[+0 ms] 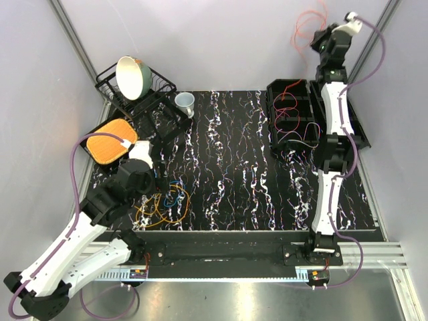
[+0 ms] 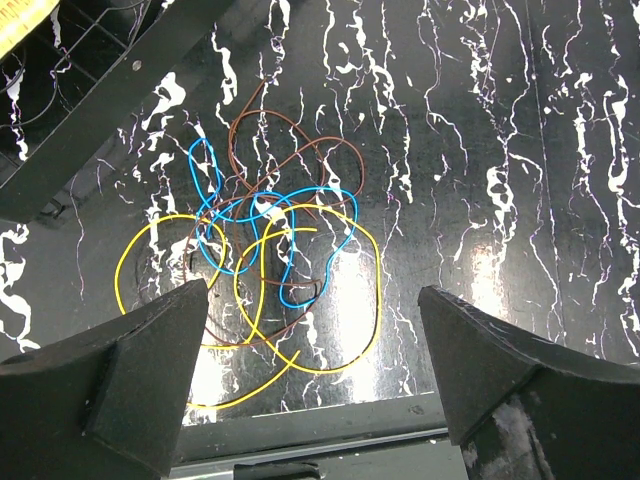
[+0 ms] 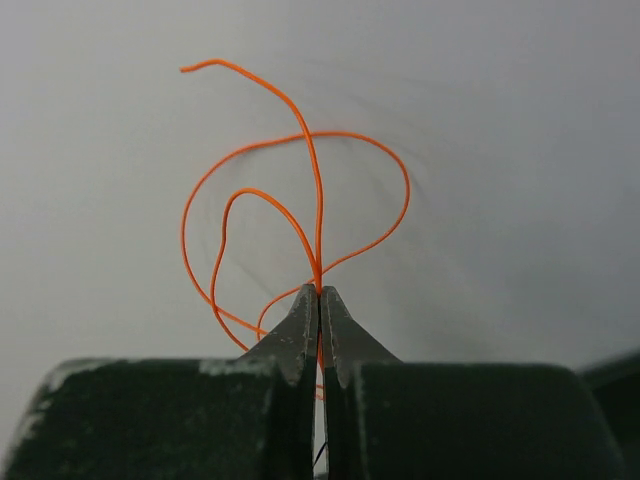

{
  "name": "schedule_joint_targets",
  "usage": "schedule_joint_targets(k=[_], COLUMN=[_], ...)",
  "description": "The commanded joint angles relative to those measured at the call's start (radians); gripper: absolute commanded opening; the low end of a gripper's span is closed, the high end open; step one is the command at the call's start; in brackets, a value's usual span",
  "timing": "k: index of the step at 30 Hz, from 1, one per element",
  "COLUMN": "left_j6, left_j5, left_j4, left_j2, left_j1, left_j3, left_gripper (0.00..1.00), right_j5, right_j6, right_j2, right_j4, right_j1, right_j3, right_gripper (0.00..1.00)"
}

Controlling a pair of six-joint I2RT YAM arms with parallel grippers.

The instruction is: Untangle the cables

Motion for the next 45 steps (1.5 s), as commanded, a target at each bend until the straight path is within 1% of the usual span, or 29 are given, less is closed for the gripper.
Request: schedule_joint_targets(k=[1,5,13,15,17,18,19,20,21,22,24,25,26,28,29,31,33,34,35,37,40,41,42,44,45], left_j6=[-0.011,-0.011,-0.011,-0.011,-0.011,-0.013,-0.013,-0.011,-0.011,-0.011,-0.011,-0.011,-0.013,-0.013,-0.013,-0.016,-0.018,-0.019,-0.021,-0.034,-0.073,-0.096,-0.12,-0.189,-0.22], left_j5=[-0.035,-0.038,-0.037,-0.038,-0.038,-0.037,-0.038,-0.038,-0.037,-0.037,-0.038,-0.04,-0.04,-0.043,-0.046,-0.046,-0.049,-0.052,-0.058,-0.069,-0.119,-0.15,-0.156,-0.135,-0.135], left_j4=[0.021,0.021,0.019,0.021,0.021,0.021,0.022,0.019,0.022,0.022,0.022,0.021,0.022,0.021,0.021,0.021,0.019,0.019,0.019,0.012,-0.026,-0.039,-0.056,-0.065,-0.065], left_j2=[0.0,-0.008,-0.017,-0.02,-0.022,-0.023,-0.025,-0.026,-0.028,-0.033,-0.039,-0.043,-0.045,-0.049,-0.049,-0.046,-0.045,-0.043,-0.04,-0.025,0.036,0.056,0.105,0.148,0.185], left_j1=[0.0,-0.001,0.0,0.0,-0.001,0.0,0.0,-0.001,0.0,0.0,-0.001,-0.001,0.0,-0.001,0.0,0.0,-0.001,0.0,0.0,-0.001,0.0,-0.001,-0.001,-0.001,0.002], left_j3=[0.008,0.008,0.008,0.008,0.009,0.009,0.011,0.011,0.011,0.009,0.009,0.011,0.008,0.009,0.009,0.011,0.009,0.009,0.009,0.011,0.026,0.031,0.038,0.035,0.02], left_gripper=[0.89,0.89,0.89,0.89,0.89,0.89,0.89,0.89,0.89,0.89,0.89,0.89,0.89,0.89,0.89,0.89,0.89,0.89,0.89,0.89,0.88,0.88,0.87,0.85,0.85], right_j5=[0.063,0.075,0.057,0.048,0.031,0.023,0.016,0.002,-0.026,-0.035,-0.052,-0.057,-0.058,-0.057,-0.079,-0.109,-0.113,-0.109,-0.109,-0.121,-0.126,-0.127,-0.129,-0.132,-0.139], right_j6=[-0.036,-0.036,-0.032,-0.033,-0.027,-0.019,-0.006,0.023,0.034,0.048,0.086,0.096,0.111,0.12,0.132,0.137,0.133,0.14,0.142,0.151,0.155,0.156,0.154,0.159,0.163], right_j2=[0.093,0.114,0.059,0.044,0.032,0.01,-0.008,-0.031,-0.086,-0.117,-0.216,-0.25,-0.318,-0.379,-0.437,-0.49,-0.554,-0.574,-0.615,-0.656,-0.754,-0.803,-0.826,-0.885,-0.904], right_j4=[0.036,0.028,0.024,0.018,-0.017,-0.04,-0.054,-0.062,-0.062,-0.056,-0.035,-0.024,-0.004,-0.004,-0.007,-0.013,-0.06,-0.123,-0.145,-0.215,-0.263,-0.266,-0.268,-0.291,-0.295], right_j1=[-0.003,-0.005,-0.005,-0.005,-0.005,-0.005,-0.005,-0.005,-0.005,-0.003,-0.003,-0.003,-0.003,-0.003,-0.002,-0.002,0.006,0.007,0.014,0.026,0.06,0.101,0.136,0.168,0.193], right_j3=[-0.025,-0.041,-0.126,-0.136,-0.152,-0.159,-0.213,-0.253,-0.296,-0.395,-0.484,-0.567,-0.604,-0.684,-0.708,-0.768,-0.796,-0.816,-0.831,-0.893,-1.029,-1.07,-1.144,-1.207,-1.265], right_gripper=[0.0,0.0,0.0,0.02,0.28,0.45,0.67,0.7,0.72,0.75,0.77,0.77,0.79,0.8,0.81,0.81,0.81,0.81,0.81,0.81,0.81,0.81,0.81,0.81,0.81])
